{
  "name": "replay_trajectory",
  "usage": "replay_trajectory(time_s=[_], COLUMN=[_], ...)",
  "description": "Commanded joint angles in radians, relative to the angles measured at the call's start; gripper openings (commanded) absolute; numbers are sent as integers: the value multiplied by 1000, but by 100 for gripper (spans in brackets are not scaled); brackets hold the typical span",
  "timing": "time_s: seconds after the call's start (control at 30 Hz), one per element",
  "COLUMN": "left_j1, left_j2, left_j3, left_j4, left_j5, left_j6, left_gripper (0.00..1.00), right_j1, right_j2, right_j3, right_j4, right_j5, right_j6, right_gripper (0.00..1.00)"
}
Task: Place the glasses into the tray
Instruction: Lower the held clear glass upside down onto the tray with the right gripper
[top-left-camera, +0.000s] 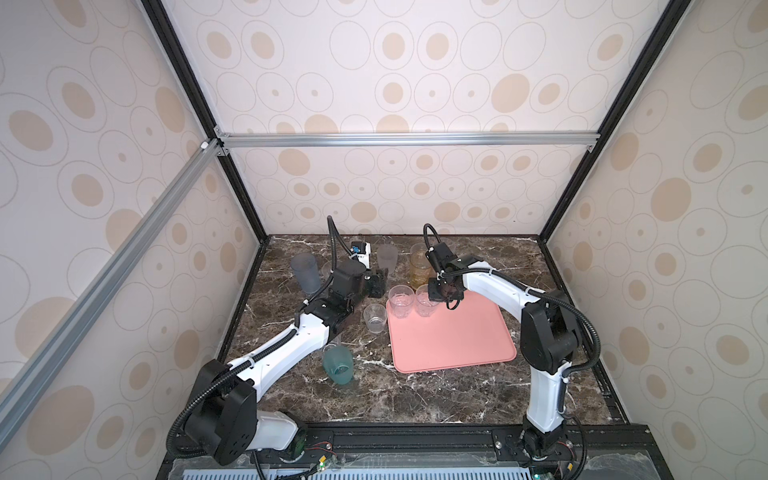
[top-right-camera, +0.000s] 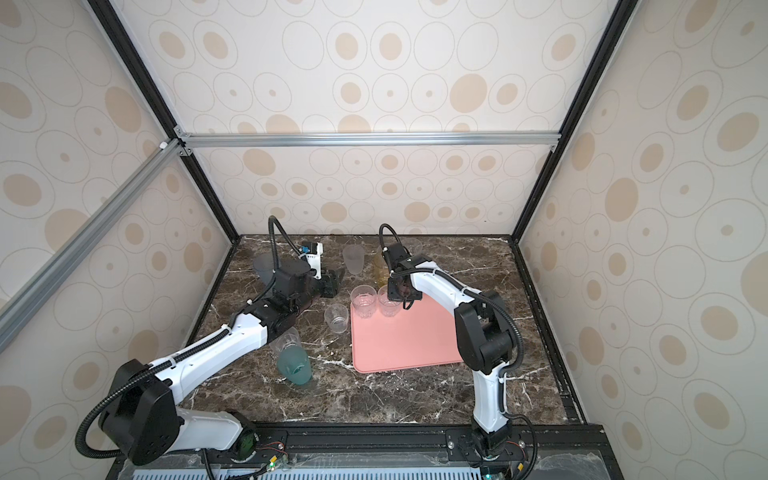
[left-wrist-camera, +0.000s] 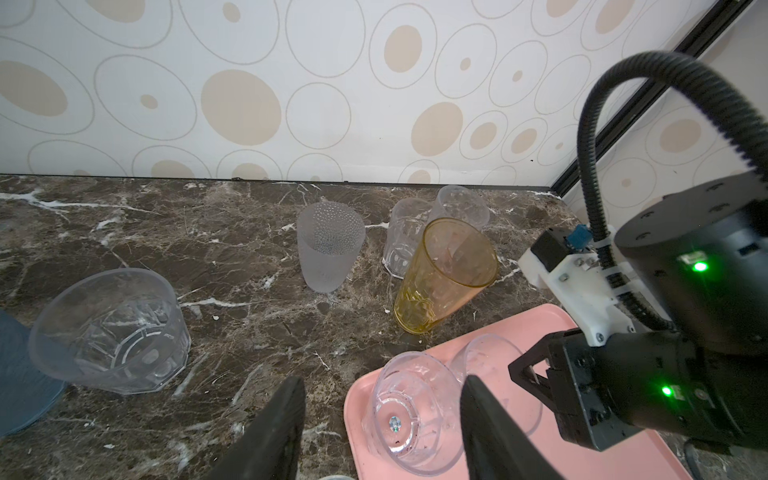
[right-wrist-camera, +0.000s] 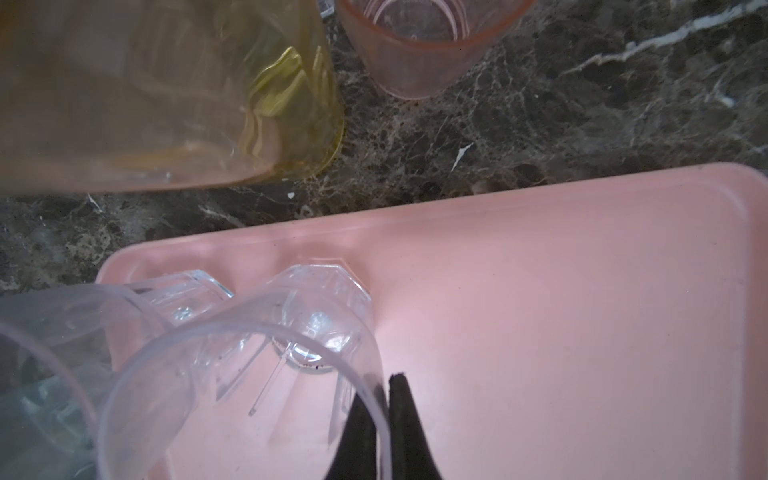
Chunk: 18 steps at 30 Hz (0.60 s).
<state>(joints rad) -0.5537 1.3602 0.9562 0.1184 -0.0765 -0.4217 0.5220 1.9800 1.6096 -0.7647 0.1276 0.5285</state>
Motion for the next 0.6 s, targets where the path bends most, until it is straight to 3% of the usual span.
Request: replay_trajectory(time_s=[0.0, 0.57], left_j1=[-3, -3], left_j2=[11, 20], left_j3=[15, 10], left_j4=[11, 4], left_j5=[3, -2], left_j6=[3, 8], left_gripper=[60, 60], right_j1=[10, -7], right_j2=[34, 44], right_j3=[34, 56], right_j4=[-8, -67], right_j5=[9, 38], right_j6=[-2, -72], right_gripper=[0, 1])
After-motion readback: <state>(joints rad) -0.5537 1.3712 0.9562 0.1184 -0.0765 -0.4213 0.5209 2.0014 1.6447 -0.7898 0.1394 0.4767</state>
